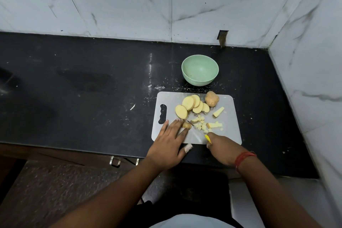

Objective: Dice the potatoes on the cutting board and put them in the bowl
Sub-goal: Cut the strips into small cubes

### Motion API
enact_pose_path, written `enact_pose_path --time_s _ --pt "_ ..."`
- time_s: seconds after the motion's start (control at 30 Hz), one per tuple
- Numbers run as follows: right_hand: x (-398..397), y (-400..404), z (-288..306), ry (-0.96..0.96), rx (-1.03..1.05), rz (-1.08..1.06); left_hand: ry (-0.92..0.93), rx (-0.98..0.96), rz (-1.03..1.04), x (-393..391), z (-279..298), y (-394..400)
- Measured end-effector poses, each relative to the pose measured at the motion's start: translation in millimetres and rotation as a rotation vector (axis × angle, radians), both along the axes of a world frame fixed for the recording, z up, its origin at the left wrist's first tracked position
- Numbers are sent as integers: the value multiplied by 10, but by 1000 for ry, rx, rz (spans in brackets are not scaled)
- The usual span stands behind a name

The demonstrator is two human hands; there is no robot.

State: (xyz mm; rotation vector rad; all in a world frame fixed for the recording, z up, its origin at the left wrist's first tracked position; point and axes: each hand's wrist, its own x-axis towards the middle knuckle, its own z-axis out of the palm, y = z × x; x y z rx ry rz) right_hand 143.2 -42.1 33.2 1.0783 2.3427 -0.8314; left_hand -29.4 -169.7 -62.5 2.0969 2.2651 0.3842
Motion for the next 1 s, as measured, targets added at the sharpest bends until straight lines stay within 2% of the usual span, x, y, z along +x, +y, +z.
enact_pose_path --time_s 0.33,0.5,1.0 --pt "-50 -272 -69 70 -59 -194 2 31 7 3 -40 5" --pt "-147 -348 -71 83 -107 -255 64 14 19 14 -69 7" --pt "-254 -298 -101 22 -119 -241 119 17 18 20 -71 42"
